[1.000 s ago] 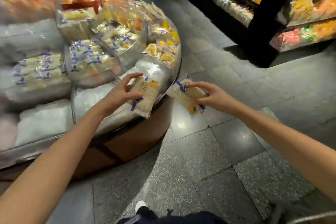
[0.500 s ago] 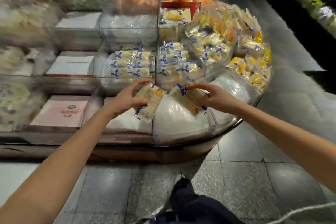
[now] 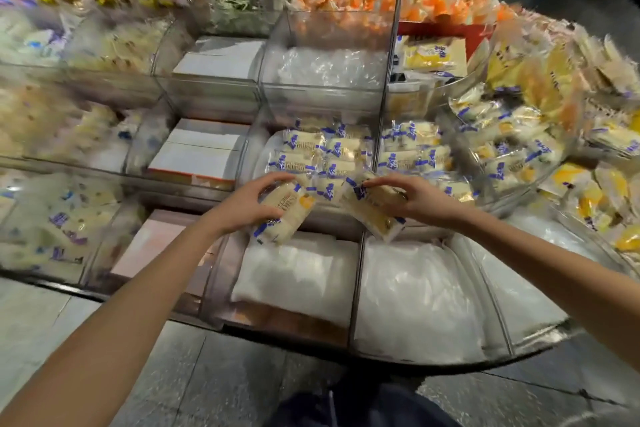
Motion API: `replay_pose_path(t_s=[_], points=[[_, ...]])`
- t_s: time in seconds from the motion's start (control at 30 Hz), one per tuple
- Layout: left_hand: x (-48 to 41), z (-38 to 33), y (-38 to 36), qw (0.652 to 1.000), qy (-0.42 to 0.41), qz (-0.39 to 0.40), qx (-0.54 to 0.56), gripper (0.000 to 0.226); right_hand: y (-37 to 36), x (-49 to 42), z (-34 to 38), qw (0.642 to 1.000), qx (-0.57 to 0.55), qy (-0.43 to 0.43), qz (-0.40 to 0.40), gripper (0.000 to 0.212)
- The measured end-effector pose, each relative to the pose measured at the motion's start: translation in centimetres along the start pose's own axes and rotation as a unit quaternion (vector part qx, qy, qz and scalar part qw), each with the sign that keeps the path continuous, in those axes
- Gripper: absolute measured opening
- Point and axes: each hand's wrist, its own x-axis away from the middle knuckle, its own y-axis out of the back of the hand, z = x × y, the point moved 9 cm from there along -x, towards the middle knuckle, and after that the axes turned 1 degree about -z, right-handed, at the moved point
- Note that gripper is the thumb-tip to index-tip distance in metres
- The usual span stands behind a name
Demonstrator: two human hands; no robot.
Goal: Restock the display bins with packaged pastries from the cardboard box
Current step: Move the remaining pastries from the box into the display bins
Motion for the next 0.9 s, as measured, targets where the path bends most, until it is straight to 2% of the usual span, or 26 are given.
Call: replay_pose_path(t_s=[0.13,0.3,0.47,0.6,0.9], points=[[-3.0,0.9,2.3,1.0,-0.001,0.005,-0.022,0.07,-0.1,-4.0,-0.3,1.0,-0.009,-0.019,0.012,0.049],[-7.3,2.0,4.6,0.997,-0.023,0.055,-0.043,0.074,-0.7,-7.9,-0.8,0.999,0.016,-0.04,0.015,0.05],[-12.4,2.3,7.3,0.992,-0.044,0.107,-0.059,0.078,-1.5,-10.4,-1.0,0.996,-0.011,-0.076,-0.033,0.05],[-17.2,0.6,9.1,0.978,-0.096,0.158,-0.096,0.092,-2.7,-11.5,-0.9,0.994,-0.001,-0.093,-0.05,0.055],[-25.7,1.2,9.1,0.932,-0.124,0.23,-0.25,0.088,-2.6,-14.0,-1.3,0.991,0.003,-0.109,-0.08,0.052]])
